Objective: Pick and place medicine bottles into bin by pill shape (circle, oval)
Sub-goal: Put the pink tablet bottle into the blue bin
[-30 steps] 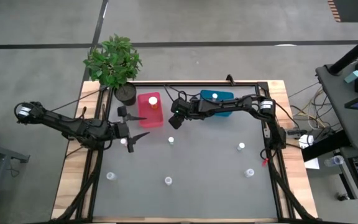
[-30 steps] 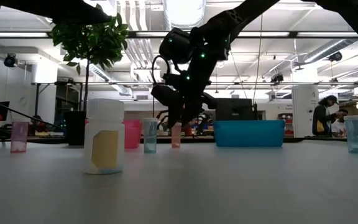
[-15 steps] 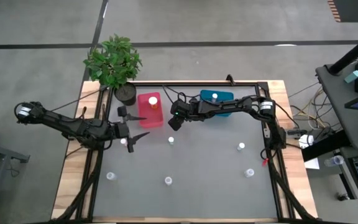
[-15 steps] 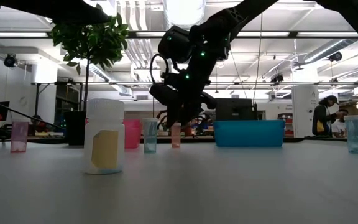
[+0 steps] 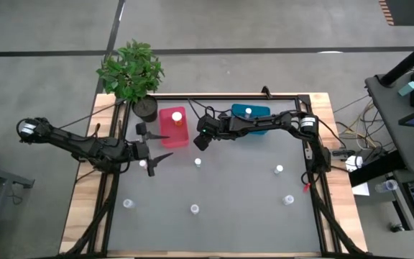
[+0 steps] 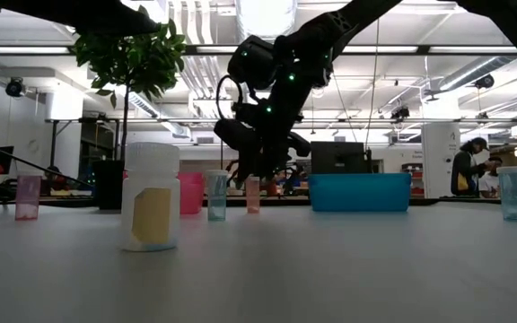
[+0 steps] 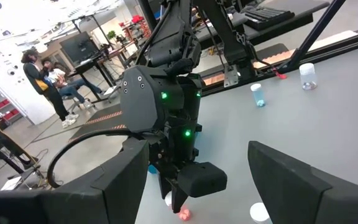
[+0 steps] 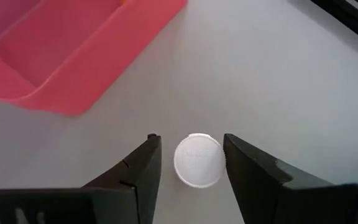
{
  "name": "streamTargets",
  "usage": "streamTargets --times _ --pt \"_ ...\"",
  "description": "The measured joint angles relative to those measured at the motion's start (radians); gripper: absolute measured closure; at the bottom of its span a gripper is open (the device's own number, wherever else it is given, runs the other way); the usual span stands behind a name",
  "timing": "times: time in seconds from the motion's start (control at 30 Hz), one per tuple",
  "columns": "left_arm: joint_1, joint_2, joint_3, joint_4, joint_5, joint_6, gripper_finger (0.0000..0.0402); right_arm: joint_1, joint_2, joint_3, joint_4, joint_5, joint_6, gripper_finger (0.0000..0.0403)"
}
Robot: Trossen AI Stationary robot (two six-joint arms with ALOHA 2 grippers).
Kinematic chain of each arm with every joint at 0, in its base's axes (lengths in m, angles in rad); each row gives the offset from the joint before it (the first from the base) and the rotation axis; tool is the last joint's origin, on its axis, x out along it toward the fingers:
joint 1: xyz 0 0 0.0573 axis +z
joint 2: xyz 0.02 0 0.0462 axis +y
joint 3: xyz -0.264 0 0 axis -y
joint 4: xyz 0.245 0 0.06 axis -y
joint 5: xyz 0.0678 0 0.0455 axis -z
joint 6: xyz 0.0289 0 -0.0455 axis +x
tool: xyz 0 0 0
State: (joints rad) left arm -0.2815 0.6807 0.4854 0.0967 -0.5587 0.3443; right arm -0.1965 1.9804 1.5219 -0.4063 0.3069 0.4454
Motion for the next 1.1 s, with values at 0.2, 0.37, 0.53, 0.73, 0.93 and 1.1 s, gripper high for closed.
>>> streamTargets --times 0.2,0.37,0.53,0.73,0.93,1.1 --pt "0.0 0.0 0.0 0.0 0.0 0.0 0.0146 0.0 0.0 -0.01 -0.001 0.008 0.0 0.0242" --pt "0.0 0.004 0.0 0.001 0.0 0.0 0.0146 0.0 0.0 -0.026 0.0 0.008 0.0 0.0242" --pt "0.0 0.005 -0.001 0.0 0.0 0.0 0.0146 0.0 0.0 -0.038 0.048 0.008 0.0 0.0242" --pt "0.0 0.006 -0.001 0.0 0.0 0.0 0.0146 0.0 0.0 -0.051 0.079 0.008 0.0 0.0242" --pt "0.0 0.006 -0.001 0.0 0.0 0.0 0.0146 0.0 0.0 -0.063 0.099 0.009 -0.002 0.0261" --pt "0.0 0.006 -0.001 0.0 0.0 0.0 0.0146 0.0 0.0 -0.065 0.101 0.01 -0.006 0.0305"
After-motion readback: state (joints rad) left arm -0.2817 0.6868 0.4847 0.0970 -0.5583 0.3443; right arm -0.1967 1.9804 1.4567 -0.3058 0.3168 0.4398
